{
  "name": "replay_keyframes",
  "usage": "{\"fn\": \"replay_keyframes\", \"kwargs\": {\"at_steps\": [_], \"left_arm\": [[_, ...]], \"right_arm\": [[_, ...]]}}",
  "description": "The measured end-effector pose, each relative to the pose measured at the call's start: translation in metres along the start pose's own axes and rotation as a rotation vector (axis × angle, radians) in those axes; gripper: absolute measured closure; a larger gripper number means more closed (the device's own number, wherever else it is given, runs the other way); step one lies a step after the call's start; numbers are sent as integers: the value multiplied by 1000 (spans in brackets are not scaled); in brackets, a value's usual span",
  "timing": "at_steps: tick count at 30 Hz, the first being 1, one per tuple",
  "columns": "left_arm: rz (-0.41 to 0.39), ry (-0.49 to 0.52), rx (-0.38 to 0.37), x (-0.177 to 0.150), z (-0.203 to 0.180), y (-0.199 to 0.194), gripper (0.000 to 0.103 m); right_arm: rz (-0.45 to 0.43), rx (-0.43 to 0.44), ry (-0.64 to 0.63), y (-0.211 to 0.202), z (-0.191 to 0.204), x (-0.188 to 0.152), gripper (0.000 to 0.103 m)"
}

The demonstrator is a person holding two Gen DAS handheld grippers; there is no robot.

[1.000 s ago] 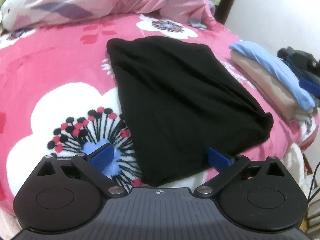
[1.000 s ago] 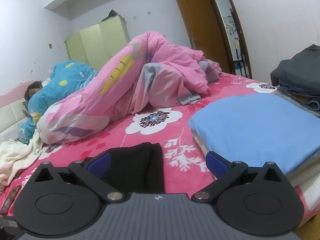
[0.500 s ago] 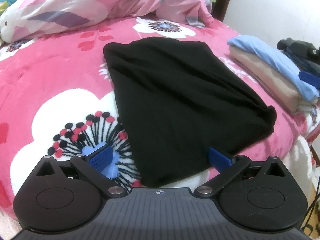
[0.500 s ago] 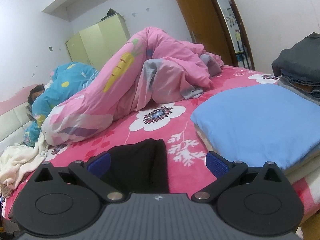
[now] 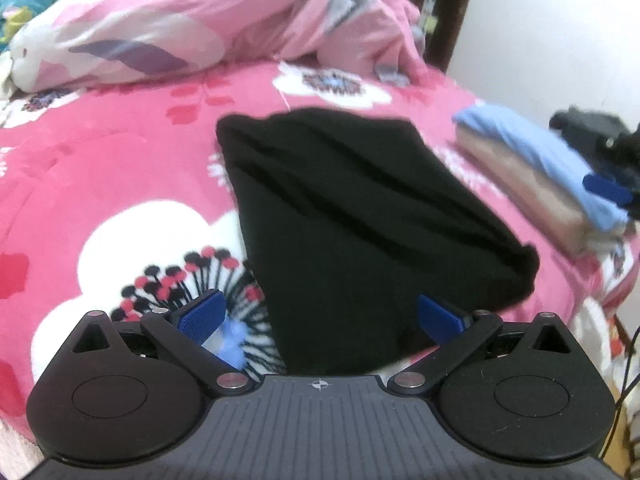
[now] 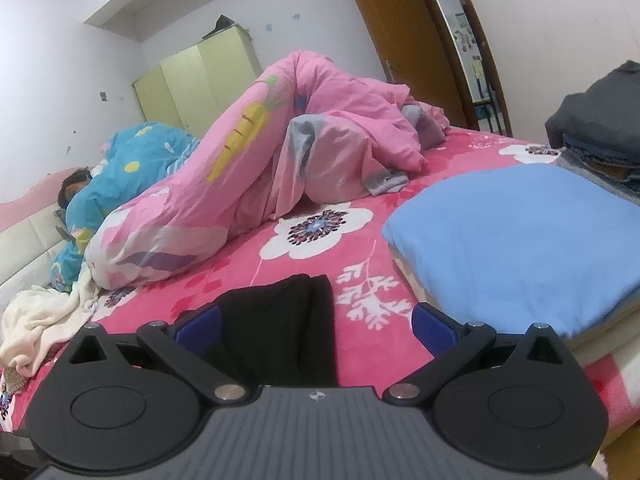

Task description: Fold clothes

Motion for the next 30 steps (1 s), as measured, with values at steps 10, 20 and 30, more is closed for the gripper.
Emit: {"fn": "replay_keyframes", "kwargs": {"at_steps": [10,20,30], "left_arm": [[14,29,9,1,2,11,1],[24,74,6,-1,7,21,6],[19,90,-18,-4,9,25,6]], "right_arm": [[49,72,-106,45,21,35,2],[277,140,-124,149,38,37,46],[417,99,-23,211,5,41,67]]}}
Point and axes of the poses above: each gripper's, at about its wrist camera, not at the fingertips, and y roughly the way its jaws point, z to its left, x to its top, the point moved 9 cm from there along y, roughly the way its jaws point, and after that the axes turned 12 degrees about z, right-handed, at the moved point
